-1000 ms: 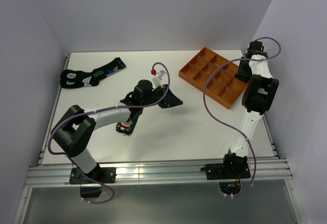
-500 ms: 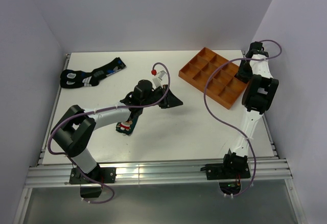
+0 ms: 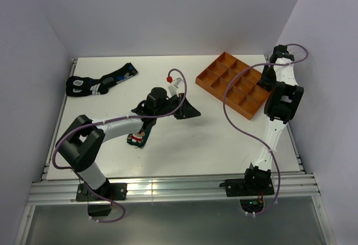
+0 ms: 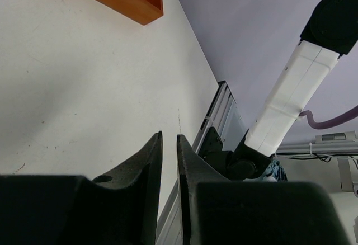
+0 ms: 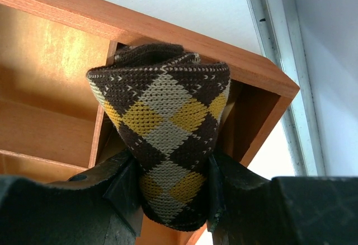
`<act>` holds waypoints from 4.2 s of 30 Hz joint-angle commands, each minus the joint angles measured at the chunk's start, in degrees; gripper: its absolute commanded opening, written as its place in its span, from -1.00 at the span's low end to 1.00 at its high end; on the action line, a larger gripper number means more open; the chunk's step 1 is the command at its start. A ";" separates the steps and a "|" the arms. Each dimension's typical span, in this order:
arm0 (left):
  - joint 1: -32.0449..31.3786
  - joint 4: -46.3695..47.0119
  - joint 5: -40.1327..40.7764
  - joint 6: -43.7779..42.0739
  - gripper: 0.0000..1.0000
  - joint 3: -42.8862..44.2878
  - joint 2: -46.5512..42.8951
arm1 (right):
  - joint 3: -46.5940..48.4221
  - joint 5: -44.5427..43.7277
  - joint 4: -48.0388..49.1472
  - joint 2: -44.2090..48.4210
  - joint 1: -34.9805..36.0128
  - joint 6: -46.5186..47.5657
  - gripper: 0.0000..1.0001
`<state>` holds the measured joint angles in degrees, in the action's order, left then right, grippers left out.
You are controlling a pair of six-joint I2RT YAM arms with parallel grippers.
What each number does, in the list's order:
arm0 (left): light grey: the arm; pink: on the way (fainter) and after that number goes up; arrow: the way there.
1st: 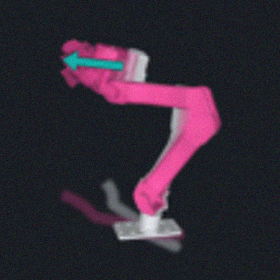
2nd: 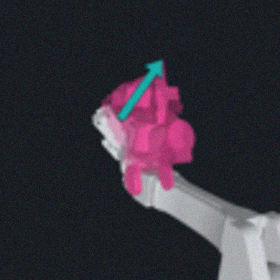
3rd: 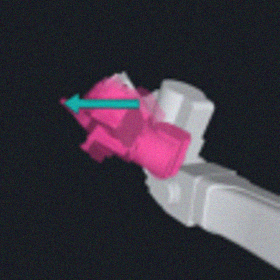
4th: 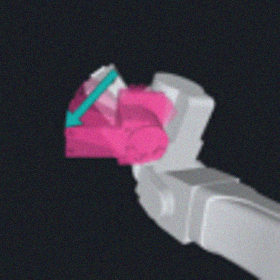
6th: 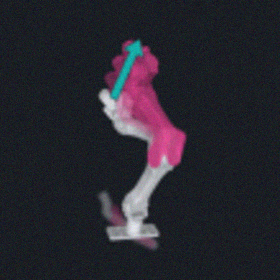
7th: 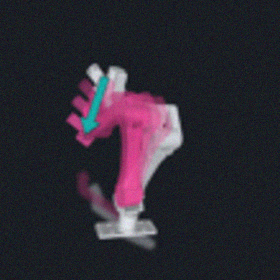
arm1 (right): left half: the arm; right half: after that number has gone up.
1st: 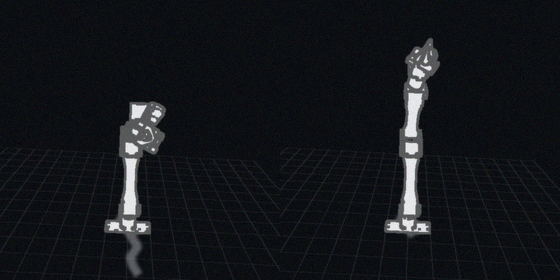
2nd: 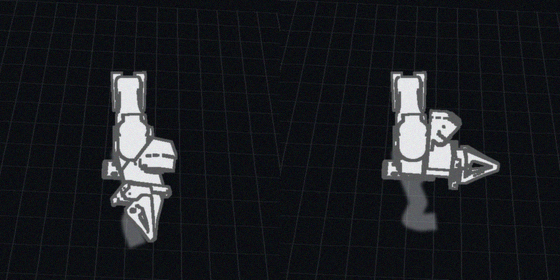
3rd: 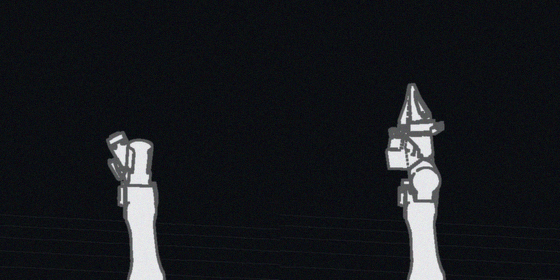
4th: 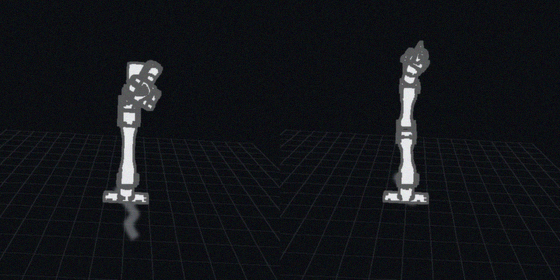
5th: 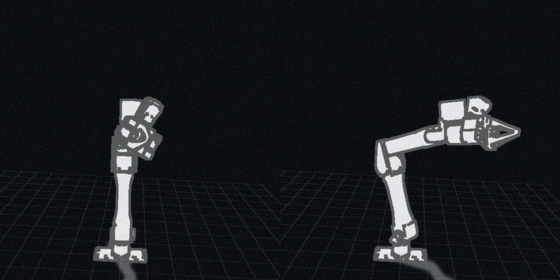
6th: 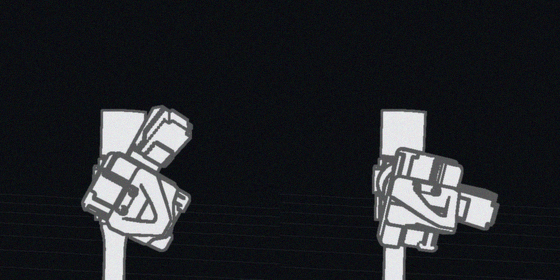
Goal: Roll the socks
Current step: Place the sock in the storage box.
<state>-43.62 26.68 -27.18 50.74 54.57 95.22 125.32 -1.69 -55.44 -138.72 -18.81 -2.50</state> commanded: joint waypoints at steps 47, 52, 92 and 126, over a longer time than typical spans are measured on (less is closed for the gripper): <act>-0.51 1.89 -3.14 1.55 -0.58 3.53 3.39 | -1.83 3.72 -14.96 -3.76 0.44 12.87 -1.00; -0.59 1.80 -3.06 1.73 -0.57 4.15 4.18 | -1.57 4.50 -16.37 -4.63 0.35 17.26 -1.00; -3.23 -3.12 -0.59 1.55 -0.57 11.00 9.28 | -2.27 3.98 -18.74 -7.36 -0.18 39.76 -1.00; -3.85 -2.68 -1.56 1.20 -0.56 13.20 11.39 | -14.14 5.39 -7.40 5.21 -0.18 36.08 0.27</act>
<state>-47.24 21.63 -27.62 52.23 65.04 106.10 113.56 2.63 -57.43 -133.05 -18.74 35.29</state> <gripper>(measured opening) 0.216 0.612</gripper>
